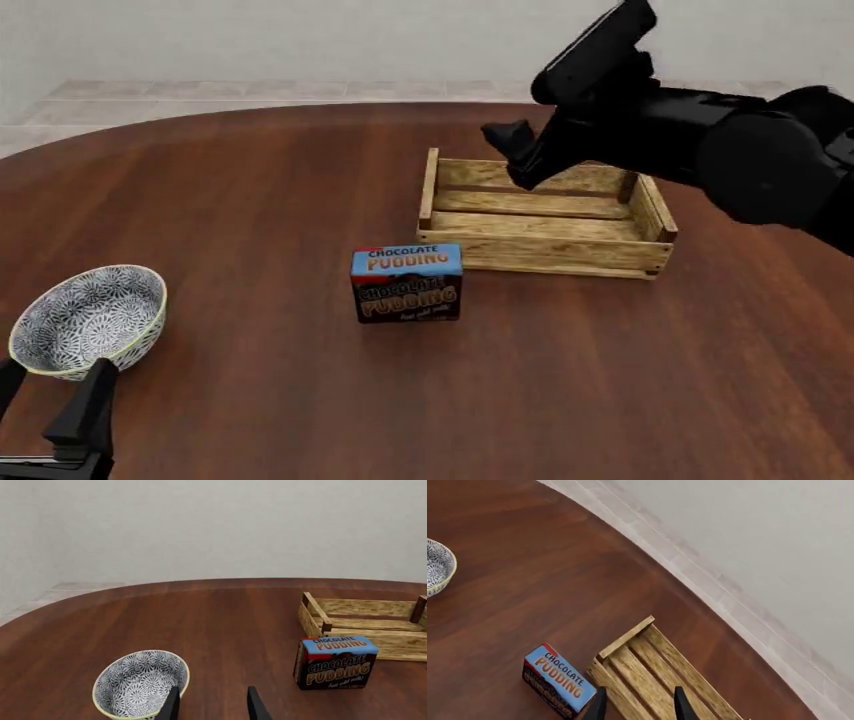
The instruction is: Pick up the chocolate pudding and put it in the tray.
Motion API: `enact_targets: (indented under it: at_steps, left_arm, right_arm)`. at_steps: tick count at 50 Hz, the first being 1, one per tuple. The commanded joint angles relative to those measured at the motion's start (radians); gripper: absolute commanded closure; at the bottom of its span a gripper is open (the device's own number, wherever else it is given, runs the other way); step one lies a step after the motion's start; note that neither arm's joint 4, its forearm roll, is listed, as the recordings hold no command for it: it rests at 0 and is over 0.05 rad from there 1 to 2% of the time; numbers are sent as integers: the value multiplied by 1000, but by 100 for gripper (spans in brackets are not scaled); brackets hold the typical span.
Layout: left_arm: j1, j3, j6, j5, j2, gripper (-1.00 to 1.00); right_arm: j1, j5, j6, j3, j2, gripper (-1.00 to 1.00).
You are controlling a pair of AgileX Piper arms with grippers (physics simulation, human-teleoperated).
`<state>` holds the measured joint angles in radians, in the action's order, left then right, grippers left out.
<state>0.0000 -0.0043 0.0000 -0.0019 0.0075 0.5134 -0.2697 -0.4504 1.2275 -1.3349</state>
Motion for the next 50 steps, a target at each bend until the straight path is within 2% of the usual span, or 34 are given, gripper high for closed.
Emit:
enact_targets:
  at_steps: [1, 8, 11, 23, 42, 50]
  left_arm:
    - [0, 0, 0, 0, 0, -100]
    - [0, 0, 0, 0, 0, -100]
    - [0, 0, 0, 0, 0, -100]
    - [0, 0, 0, 0, 0, -100]
    - [0, 0, 0, 0, 0, -100]
    - [0, 0, 0, 0, 0, -100]
  right_arm:
    - [53, -52, -42, 82, -82, -100]
    - [90, -87, -62, 104, -111, -100]
    - [112, -97, -92, 94, -118, -100]
    - [129, -147, -131, 128, -151, -100]
    - [149, -236, -234, 204, -208, -100]
    - [167, -269, -290, 200, -210, -100]
